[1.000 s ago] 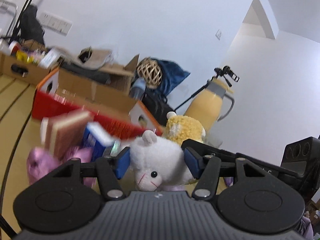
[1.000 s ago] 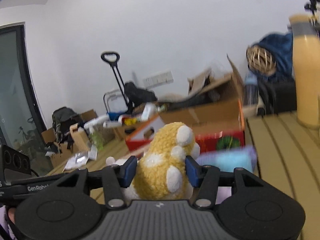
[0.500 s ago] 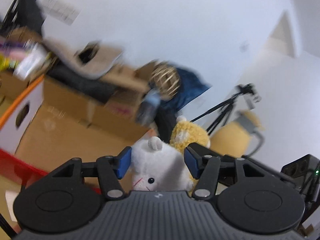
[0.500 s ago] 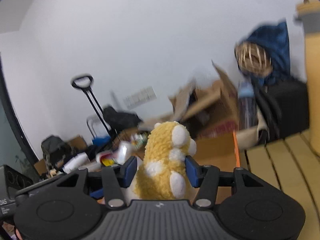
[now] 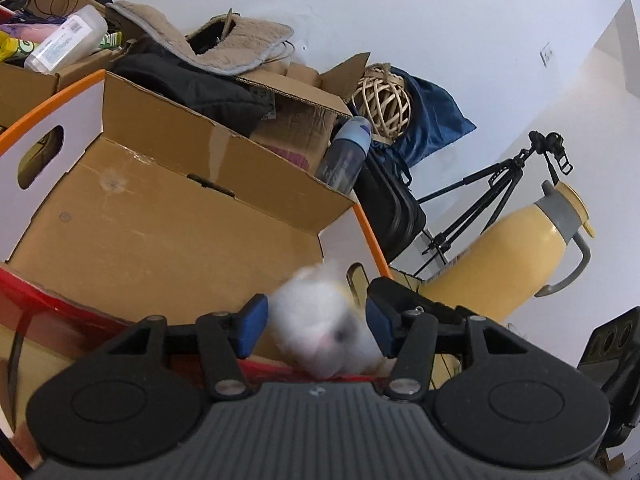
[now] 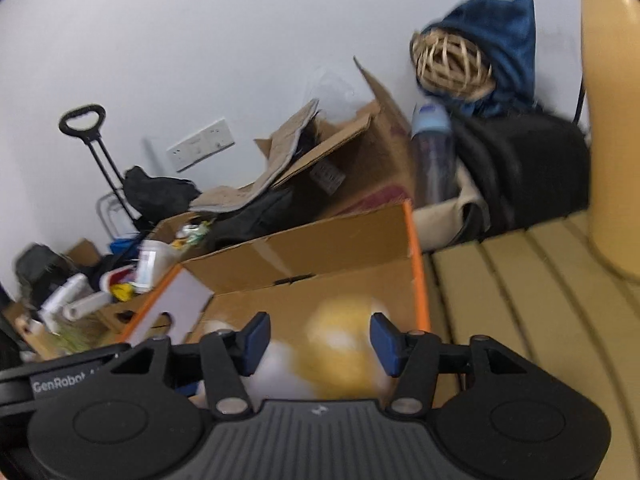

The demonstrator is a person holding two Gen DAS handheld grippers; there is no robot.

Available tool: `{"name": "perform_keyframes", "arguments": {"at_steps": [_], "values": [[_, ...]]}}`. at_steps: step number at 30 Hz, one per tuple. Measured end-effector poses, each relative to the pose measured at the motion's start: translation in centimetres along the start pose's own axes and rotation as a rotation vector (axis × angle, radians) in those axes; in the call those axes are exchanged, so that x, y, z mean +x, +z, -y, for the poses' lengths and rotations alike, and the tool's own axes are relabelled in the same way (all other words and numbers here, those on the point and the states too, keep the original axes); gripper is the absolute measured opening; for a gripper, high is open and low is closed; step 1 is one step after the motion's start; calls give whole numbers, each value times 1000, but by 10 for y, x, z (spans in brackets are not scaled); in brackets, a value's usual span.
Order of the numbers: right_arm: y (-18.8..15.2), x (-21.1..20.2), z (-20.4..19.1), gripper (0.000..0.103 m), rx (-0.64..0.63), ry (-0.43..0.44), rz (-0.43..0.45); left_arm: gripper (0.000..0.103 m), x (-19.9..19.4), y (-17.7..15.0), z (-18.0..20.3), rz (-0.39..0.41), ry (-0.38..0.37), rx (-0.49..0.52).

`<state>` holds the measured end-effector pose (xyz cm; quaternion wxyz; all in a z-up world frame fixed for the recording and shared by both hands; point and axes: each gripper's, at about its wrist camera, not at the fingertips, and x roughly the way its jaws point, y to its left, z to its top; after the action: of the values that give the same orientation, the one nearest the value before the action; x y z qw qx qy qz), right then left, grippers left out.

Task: Organize soft objects
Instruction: 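Carry both plushes into the cardboard box and open both grippers, then withdraw both grippers from the box toward the pink satin bow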

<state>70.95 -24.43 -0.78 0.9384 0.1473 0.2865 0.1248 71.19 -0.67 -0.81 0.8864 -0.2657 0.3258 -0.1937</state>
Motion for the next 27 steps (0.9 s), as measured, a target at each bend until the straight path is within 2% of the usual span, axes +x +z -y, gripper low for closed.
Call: {"name": "perform_keyframes", "arguments": {"at_steps": [4,9,13,19,23,27], "values": [[-3,-15,-3,66,-29,5,33,56,-10,-3,2,2,2,19],[-5,-42,-4,71,-50,1,100,59,-41,-2,9,61,4,64],[-9,-67,-4,72,-78,-8,152,65,-82,-7,17,169,63,142],[-30,-107,-3,79,-128,-17,233,77,-150,-48,11,328,137,229],[-51,-125,-4,80,-132,-6,247,80,-168,-76,2,336,185,265],[-74,-140,-6,80,-130,26,239,90,-176,-105,-3,306,194,345]]}}
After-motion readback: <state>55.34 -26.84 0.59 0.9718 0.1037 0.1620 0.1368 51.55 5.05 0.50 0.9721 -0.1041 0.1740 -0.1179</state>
